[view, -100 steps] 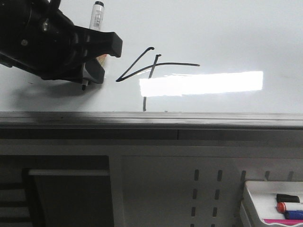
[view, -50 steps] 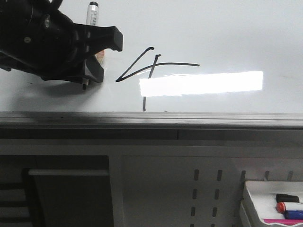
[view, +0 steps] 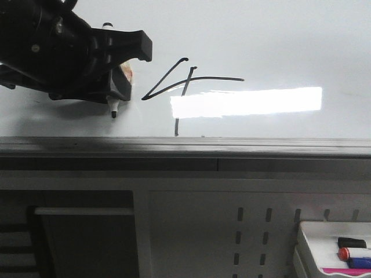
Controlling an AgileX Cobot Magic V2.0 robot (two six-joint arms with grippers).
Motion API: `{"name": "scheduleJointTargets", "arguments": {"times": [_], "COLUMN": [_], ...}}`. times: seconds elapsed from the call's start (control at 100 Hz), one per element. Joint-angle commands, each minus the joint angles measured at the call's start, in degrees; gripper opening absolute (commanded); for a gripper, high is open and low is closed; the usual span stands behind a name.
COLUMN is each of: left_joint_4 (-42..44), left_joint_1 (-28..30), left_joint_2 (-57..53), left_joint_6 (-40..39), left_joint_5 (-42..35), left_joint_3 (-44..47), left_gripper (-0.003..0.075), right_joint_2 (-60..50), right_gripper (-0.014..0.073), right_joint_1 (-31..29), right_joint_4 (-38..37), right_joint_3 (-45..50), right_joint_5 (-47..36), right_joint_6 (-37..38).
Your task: Write number 4 on whiteboard
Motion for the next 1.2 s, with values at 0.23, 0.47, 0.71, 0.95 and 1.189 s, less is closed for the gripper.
{"name": "scheduleJointTargets", "arguments": {"times": [0.23,0.47,0.71,0.95,1.189], "left_joint_4": [-0.70,-0.70,-0.70,-0.70,-0.60], "left_joint_1": [0.77,0.77,0.77,0.40,0.03], "left_joint_2": [0.35,0.35,-0.41,-7.14,-18.73], "left_joint_6": [-0.51,-0.51,-0.51,-0.51,3.28], "left_joint_5": [-4.68,-4.92,-4.74,-2.76,-1.84], "left_joint_3": [-0.57,-0.57,-2.58,-2.99,-2.05], "left_gripper": [0.0372,0.0398,0.0632,0.0641,0.0641], "right_joint_2": [0.16,0.16,0.16,0.16,-0.13], "right_gripper": [-0.0052,-0.0052,-0.0052,-0.0052,-0.0052], "right_joint_1": [-0.06,-0.06,-0.06,-0.06,-0.06], "right_joint_4": [-1.66,-1.66,-2.14,-3.90,-3.87], "right_joint_3": [-1.32,-1.32,-1.32,-1.32,-1.32], "right_joint_5": [-4.44,-4.44,-5.00,-5.50,-5.30], "right_joint_6": [0.30,0.30,0.30,0.30,2.51]}}
